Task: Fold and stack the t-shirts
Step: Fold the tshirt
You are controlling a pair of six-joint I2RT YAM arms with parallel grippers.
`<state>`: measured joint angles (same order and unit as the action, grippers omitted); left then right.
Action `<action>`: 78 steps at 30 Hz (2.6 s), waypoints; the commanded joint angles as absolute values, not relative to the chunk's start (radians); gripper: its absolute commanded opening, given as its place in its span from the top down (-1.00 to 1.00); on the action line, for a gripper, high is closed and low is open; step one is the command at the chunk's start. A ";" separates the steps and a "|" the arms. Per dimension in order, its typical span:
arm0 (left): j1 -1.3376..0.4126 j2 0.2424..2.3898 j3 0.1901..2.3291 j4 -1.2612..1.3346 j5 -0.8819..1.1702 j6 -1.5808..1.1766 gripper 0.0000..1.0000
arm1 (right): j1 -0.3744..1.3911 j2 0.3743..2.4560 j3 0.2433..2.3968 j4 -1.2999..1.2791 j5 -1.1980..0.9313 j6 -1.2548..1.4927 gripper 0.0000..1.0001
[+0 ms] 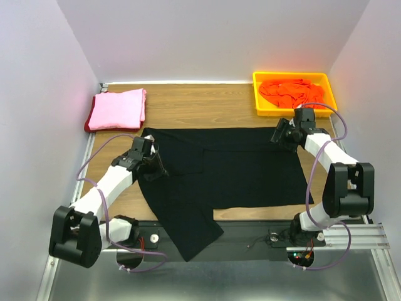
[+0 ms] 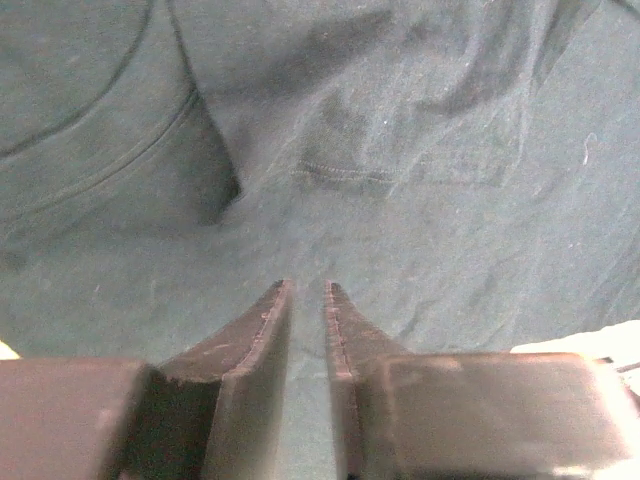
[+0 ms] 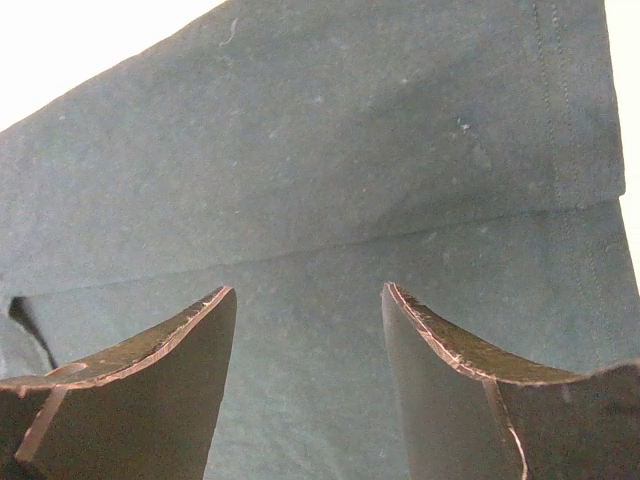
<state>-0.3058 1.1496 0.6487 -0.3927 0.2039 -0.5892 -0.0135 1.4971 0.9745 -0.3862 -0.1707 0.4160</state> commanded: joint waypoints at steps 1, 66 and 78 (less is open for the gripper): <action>-0.288 1.091 0.721 -0.445 0.127 -0.595 0.16 | -0.020 1.532 1.045 -0.362 -0.120 0.422 -0.32; -0.086 1.799 1.158 -0.029 -0.037 -0.434 0.14 | -0.189 1.846 1.261 -0.252 -0.098 0.437 -0.09; -0.135 1.386 0.958 -0.193 -0.190 -0.462 -0.41 | -0.187 1.565 1.094 -0.356 -0.169 0.439 -0.10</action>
